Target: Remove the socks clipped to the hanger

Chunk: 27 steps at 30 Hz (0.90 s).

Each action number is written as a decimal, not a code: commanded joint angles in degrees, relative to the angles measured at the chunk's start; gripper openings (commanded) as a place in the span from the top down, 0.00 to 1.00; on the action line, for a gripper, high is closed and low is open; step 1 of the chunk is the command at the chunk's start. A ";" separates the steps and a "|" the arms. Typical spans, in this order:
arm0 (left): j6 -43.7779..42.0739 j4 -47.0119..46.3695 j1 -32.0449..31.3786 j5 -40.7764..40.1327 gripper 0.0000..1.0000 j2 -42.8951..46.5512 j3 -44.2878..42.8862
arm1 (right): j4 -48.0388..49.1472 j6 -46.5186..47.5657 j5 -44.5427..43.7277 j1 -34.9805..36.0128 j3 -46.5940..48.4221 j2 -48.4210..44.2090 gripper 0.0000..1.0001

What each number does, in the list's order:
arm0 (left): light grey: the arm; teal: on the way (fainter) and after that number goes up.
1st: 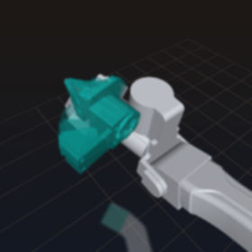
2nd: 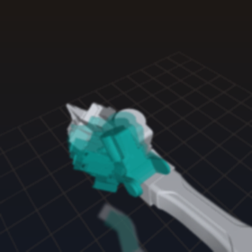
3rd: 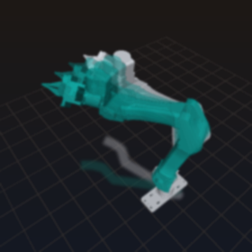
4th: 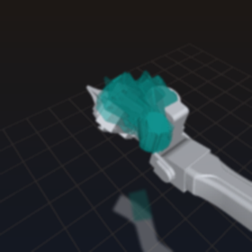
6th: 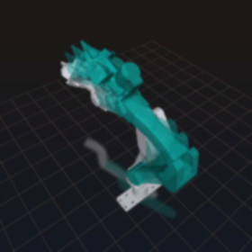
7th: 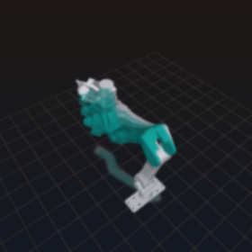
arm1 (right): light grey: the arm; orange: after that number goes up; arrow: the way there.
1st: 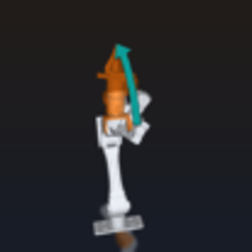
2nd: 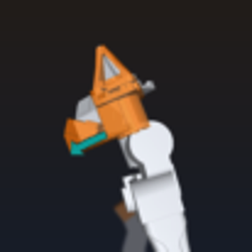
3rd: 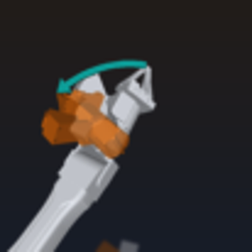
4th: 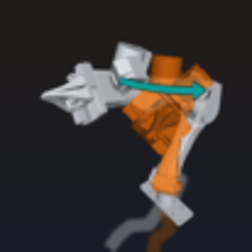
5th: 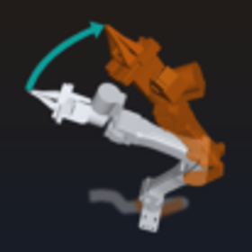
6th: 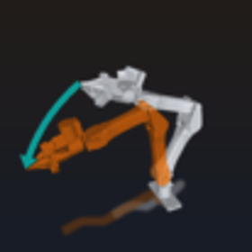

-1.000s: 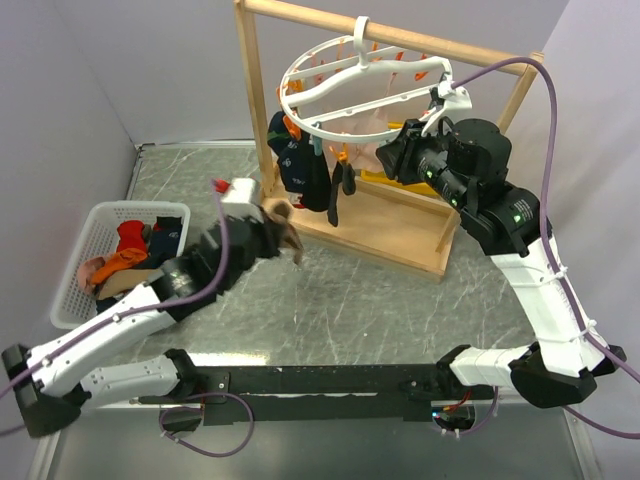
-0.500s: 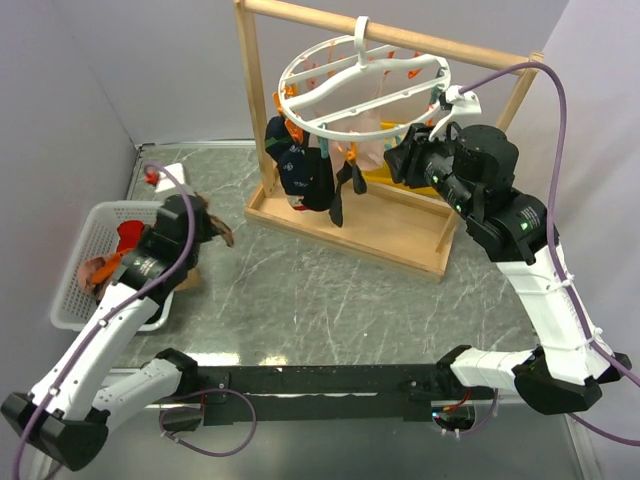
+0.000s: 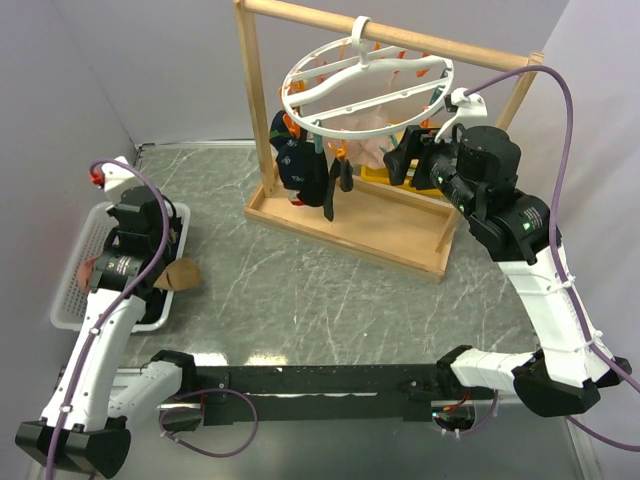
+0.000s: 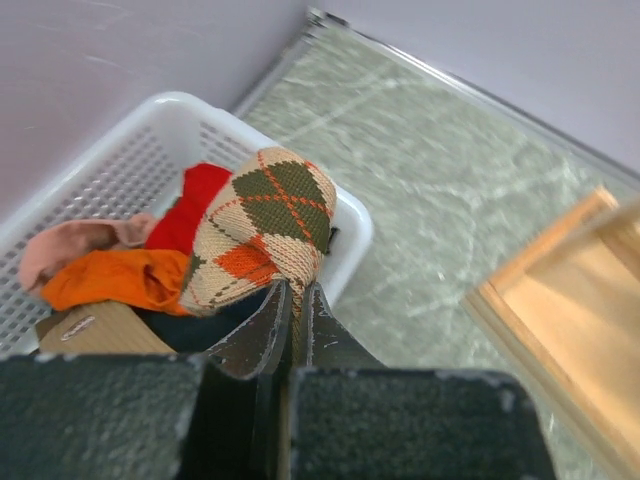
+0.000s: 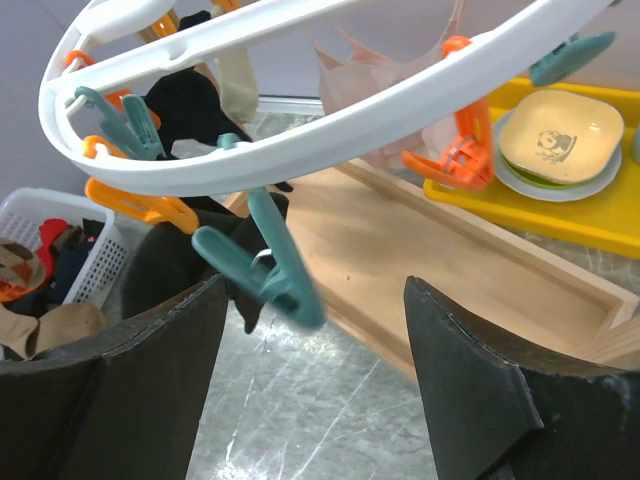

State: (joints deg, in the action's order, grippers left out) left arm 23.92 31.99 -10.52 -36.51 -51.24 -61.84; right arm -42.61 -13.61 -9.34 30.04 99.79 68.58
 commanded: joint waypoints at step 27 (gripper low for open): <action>1.65 -15.99 9.82 33.96 0.01 7.21 6.74 | -0.37 0.16 2.93 -1.92 -1.70 -3.18 0.14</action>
State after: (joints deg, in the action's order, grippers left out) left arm 28.69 20.84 -0.86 -28.03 -46.94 -55.51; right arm -44.05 -13.58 -7.44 28.49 97.93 67.48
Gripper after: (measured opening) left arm 0.995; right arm 0.853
